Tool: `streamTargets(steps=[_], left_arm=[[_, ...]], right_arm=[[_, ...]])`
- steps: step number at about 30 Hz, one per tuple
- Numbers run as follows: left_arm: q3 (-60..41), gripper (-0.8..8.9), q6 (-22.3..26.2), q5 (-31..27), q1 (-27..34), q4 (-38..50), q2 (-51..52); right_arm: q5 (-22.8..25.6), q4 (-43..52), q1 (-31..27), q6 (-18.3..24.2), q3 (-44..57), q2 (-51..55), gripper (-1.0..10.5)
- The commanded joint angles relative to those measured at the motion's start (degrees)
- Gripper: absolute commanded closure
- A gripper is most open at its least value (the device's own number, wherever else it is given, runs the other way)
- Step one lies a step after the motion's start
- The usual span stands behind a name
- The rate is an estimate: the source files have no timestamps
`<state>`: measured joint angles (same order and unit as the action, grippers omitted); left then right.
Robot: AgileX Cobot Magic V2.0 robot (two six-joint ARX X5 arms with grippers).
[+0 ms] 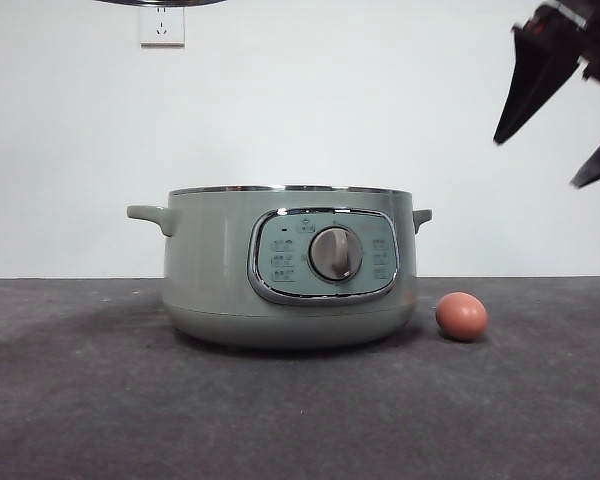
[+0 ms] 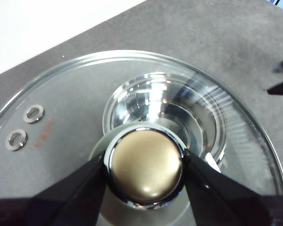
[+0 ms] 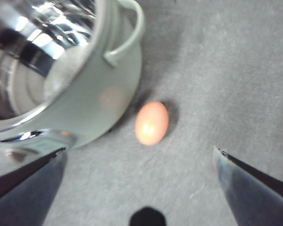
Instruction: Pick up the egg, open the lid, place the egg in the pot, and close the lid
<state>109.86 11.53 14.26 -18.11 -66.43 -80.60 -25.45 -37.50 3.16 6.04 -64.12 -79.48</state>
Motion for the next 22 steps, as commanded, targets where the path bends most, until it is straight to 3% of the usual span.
streamTargets(steps=[1,7,10,17,22], left_arm=[[-7.30,8.21,-0.70,0.70,0.17,5.90,6.34],[-21.57,8.21,-3.37,0.28,0.44,7.85,16.04],[-26.47,8.21,-3.39,-2.91,0.61,7.74,20.37],[-28.85,8.21,-4.44,-3.93,0.61,4.37,27.45],[-28.85,8.21,-5.64,-8.31,0.61,0.79,31.71]], right_arm=[[0.28,1.60,0.96,0.76,-0.26,-2.43,2.3],[3.85,5.01,4.24,2.29,-0.26,-8.20,2.3],[7.34,6.69,6.29,3.56,-0.26,-11.39,2.3],[9.40,10.43,8.00,4.66,-0.26,-17.44,2.9],[9.46,12.28,8.59,4.66,-0.26,-20.74,2.9]])
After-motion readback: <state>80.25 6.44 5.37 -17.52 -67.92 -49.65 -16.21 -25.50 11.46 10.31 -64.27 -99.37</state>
